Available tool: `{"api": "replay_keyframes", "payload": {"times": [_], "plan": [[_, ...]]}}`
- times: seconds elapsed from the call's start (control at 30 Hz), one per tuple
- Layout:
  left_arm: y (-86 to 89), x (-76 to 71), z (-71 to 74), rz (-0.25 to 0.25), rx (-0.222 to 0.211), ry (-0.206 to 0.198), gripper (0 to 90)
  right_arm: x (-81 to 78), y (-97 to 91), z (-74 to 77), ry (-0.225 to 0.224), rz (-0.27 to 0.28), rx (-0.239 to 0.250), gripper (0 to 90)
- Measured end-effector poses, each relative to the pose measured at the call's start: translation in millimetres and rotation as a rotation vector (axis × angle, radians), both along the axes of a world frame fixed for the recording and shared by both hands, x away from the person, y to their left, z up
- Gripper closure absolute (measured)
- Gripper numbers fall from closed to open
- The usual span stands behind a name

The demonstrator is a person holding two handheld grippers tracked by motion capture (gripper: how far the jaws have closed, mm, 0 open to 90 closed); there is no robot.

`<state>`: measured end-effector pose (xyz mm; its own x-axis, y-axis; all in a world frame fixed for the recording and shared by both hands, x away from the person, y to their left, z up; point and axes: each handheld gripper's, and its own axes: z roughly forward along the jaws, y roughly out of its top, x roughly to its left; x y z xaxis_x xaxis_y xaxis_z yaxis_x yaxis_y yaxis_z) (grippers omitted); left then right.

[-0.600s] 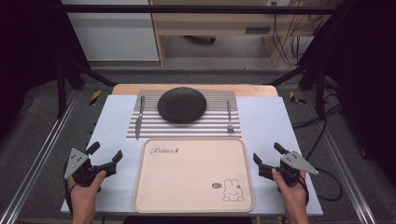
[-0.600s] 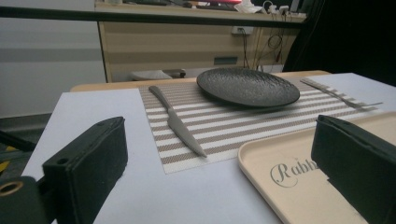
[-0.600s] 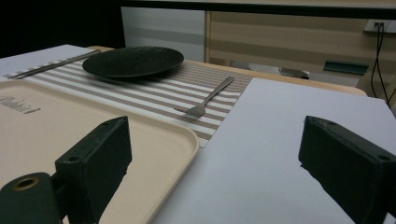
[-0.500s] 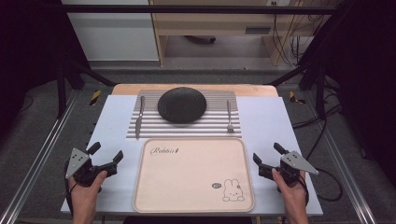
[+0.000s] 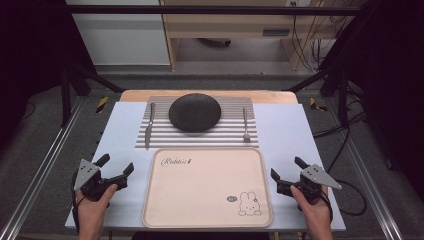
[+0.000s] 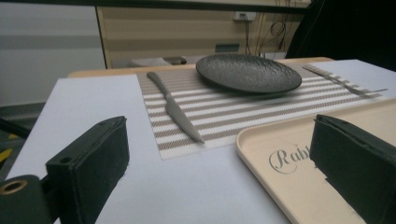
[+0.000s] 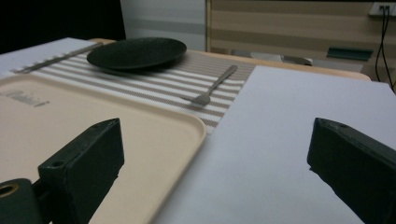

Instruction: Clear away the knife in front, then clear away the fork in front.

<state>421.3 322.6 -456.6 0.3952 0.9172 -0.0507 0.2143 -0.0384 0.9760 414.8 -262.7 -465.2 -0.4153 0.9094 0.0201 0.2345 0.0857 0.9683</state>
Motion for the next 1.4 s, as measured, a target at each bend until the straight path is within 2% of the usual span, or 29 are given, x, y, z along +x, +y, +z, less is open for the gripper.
{"api": "replay_keyframes", "payload": {"times": [0.07,0.1,0.2,0.33,0.47,0.63,0.77,0.9,1.07,1.1,1.2,1.4], "plan": [[-1.8,0.2,-0.8,-0.005,-0.005,0.018,4.8,-0.7,-2.2,-2.4,0.013,-0.017,0.002,4.2],[-5.0,0.8,0.2,-0.018,0.004,0.022,4.8,-1.1,-2.2,-1.6,0.009,-0.021,0.002,4.3],[-11.7,0.3,0.9,-0.016,0.039,0.04,5.5,-1.6,-1.8,1.4,-0.003,-0.03,0.022,5.2],[-18.4,3.3,1.5,-0.005,0.067,0.062,6.3,-0.9,-0.1,-1.1,0.023,-0.019,0.016,5.5],[-24.3,5.5,3.1,-0.009,0.085,0.057,6.3,-0.5,0.4,-0.8,0.027,-0.018,0.018,5.3],[-25.6,7.5,0.7,-0.015,0.082,0.068,6.6,-1.1,-1.1,-0.8,0.031,-0.029,0.027,5.3],[-25.6,10.0,4.0,-0.009,0.08,0.07,6.7,0.6,-2.0,-1.2,0.033,-0.035,0.038,5.5],[-26.7,13.6,10.9,-0.007,0.102,0.077,6.9,-0.3,-0.9,-0.7,0.03,-0.033,0.031,5.5],[-28.5,26.0,19.5,-0.006,0.123,0.098,7.2,-0.1,-1.3,-0.9,0.034,-0.037,0.035,5.6],[-29.5,34.9,23.8,-0.012,0.136,0.12,7.4,0.0,-1.1,-1.1,0.034,-0.036,0.03,5.7],[-31.2,49.5,29.4,-0.015,0.176,0.153,7.5,0.3,0.0,-1.0,0.035,-0.033,0.025,5.7],[-32.8,78.0,38.1,-0.023,0.236,0.191,7.7,2.1,1.9,-2.8,0.05,-0.029,0.016,5.9]]}}
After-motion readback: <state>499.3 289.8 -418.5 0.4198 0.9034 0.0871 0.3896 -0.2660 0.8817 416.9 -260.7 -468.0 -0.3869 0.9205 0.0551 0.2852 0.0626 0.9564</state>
